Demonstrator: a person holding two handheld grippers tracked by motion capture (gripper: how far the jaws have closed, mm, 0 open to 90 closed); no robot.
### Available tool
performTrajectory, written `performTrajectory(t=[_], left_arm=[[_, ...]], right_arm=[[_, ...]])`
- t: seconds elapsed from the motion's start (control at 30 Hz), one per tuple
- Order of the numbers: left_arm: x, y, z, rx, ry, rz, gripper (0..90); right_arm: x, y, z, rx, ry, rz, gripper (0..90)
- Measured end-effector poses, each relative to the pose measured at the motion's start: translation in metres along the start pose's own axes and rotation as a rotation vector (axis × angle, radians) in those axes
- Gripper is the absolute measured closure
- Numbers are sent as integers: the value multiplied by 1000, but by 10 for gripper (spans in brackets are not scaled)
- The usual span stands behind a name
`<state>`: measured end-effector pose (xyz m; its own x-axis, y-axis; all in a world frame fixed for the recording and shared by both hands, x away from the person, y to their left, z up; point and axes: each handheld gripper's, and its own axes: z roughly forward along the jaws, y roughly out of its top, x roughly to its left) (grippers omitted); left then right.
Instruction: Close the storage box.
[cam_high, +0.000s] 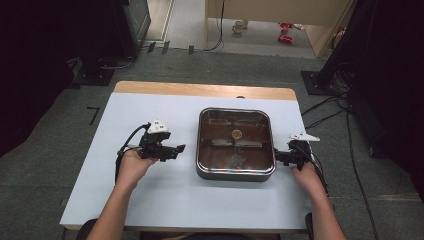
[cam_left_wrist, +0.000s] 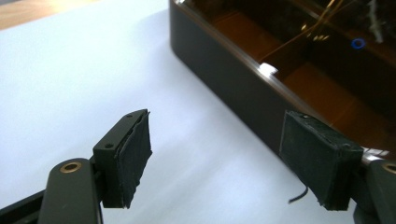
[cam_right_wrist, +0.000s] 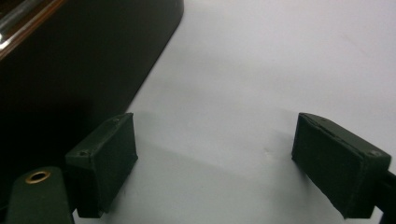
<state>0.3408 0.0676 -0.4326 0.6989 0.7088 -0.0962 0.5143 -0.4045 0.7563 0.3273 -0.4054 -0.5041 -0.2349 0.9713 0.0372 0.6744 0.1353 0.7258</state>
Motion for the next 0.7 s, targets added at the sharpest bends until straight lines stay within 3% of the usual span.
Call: performTrajectory(t=[0.17,0.47,0.6,0.7], left_arm=[[4,-13,-1,-4,29,-15,246],[7,-35,4,45,59,-50,245],[10,-47,9,80,72,-59,245],[9,-53,13,134,69,-52,251]], right_arm=[[0,0,0,0,0,0,134],[0,0,0,0,0,1,134],[0,0,0,0,0,1,134],[0,0,0,0,0,1,134]])
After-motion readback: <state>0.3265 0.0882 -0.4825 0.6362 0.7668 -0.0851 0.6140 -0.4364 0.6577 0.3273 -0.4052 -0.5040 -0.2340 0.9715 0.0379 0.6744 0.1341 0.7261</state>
